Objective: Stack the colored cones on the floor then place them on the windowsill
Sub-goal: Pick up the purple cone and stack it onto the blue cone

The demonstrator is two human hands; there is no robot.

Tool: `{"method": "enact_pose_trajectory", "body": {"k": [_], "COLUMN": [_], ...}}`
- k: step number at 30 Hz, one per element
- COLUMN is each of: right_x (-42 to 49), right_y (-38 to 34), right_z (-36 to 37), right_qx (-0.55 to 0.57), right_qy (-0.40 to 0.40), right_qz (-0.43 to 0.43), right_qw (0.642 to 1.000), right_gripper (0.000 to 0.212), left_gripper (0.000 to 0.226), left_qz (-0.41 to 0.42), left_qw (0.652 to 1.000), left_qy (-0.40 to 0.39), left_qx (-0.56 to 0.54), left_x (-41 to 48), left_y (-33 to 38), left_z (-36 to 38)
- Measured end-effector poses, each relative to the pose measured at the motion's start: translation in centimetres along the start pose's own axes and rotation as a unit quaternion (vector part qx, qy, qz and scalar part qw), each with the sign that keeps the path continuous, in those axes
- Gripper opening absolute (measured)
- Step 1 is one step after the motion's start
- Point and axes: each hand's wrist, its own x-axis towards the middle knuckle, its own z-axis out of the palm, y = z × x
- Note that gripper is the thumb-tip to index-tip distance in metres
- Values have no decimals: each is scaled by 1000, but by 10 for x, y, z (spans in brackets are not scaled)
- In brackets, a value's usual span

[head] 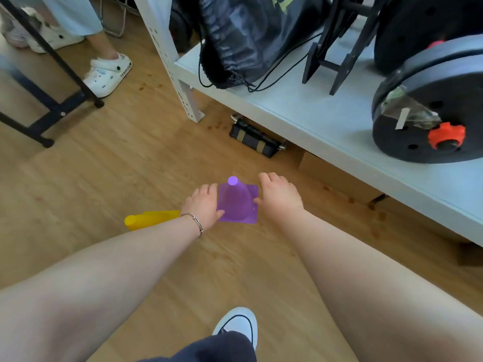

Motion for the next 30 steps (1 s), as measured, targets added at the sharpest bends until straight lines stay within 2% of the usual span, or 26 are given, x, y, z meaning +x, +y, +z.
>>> {"method": "enact_pose_trajectory", "body": {"k": [4, 7, 9, 12, 20, 25, 30], "right_x": [35, 54, 63, 66, 46, 10, -46], "right_y": [-11, -17, -18, -13, 12, 31, 45], "right_z": [21, 38, 48, 59, 49, 45, 23], "right_qx": [2, 28, 54, 73, 132, 230, 330], "right_qy": [-67, -122, -140, -132, -117, -79, -32], "right_qz": [-8, 10, 23, 26, -8, -11, 4], "right_qw": [998, 992, 988, 988, 984, 970, 943], "right_gripper": [51, 51, 59, 68, 72, 73, 68], "left_gripper": [75, 66, 58, 53, 64, 60, 56], "left_qz": [32, 15, 7, 9, 23, 35, 58], "left_qw": [997, 994, 991, 986, 967, 959, 934], "left_qy": [-58, -84, -97, -110, -88, -57, -31], "left_qx": [-32, -73, -92, -124, -238, -275, -350], "left_x": [27, 46, 55, 58, 34, 7, -32], "left_y": [-10, -12, -11, -10, -3, 13, 39], "left_z": [6, 9, 13, 18, 22, 17, -7]}}
